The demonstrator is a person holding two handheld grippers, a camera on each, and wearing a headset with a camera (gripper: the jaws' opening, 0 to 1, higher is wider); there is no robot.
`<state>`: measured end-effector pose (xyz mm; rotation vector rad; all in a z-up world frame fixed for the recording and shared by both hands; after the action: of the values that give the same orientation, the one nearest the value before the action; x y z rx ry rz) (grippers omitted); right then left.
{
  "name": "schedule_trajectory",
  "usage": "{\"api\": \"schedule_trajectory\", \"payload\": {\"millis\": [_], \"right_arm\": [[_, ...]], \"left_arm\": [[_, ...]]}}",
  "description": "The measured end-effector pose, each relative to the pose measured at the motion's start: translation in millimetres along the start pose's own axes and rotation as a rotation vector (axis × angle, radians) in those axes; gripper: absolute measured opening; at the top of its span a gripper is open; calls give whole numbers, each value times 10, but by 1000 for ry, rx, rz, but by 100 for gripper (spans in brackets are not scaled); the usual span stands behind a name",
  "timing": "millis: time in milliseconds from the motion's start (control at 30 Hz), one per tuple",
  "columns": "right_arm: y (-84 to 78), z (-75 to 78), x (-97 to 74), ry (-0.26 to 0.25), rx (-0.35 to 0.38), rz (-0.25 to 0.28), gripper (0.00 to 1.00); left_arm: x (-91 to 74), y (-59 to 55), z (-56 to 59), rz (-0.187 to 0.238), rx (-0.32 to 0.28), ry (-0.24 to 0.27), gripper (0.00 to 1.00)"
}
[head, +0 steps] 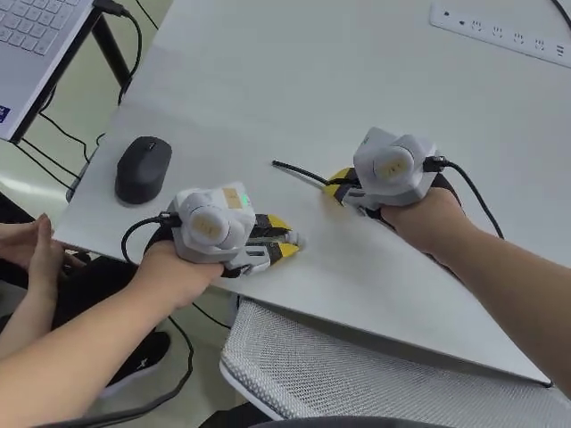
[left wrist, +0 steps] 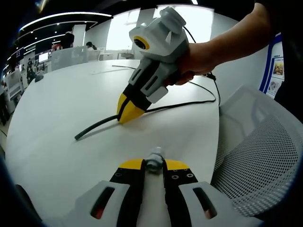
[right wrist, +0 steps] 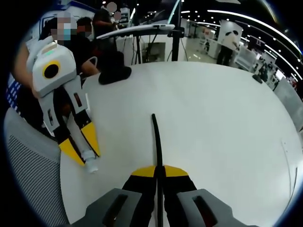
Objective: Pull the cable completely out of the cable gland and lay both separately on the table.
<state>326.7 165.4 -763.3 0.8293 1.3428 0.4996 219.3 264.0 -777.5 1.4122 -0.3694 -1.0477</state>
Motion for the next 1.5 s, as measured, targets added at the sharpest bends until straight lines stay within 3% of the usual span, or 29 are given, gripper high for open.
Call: {"api": "schedule_trajectory", "payload": {"millis": [667,967,1333,1500], "right_arm": [[9,-34,-7,5,9,-2,4],[29,6,-69,-34,14,9,21],[181,-1,-454,-74,42,70,32],[257,23,-755,-96,46,108,36]], "left_arm": [[19,12,14,-12,10,10,20],[-1,47,32,-4,9,14,24],[-104,198,173,8,-17,-9,30],[-169,390,248,58,-33,-17,35]]}}
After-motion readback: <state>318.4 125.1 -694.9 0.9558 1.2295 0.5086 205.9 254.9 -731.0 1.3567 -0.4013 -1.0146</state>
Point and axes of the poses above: the centre of the closed fingertips' face, and the gripper's own axes: x roughly forward along the fingers, z roughly to its right, y roughly out of its top, the point moved 7 cm from there along -x, roughly backward along the fingers, and after that the axes turned 12 degrees about z, right-handed, at the moved point
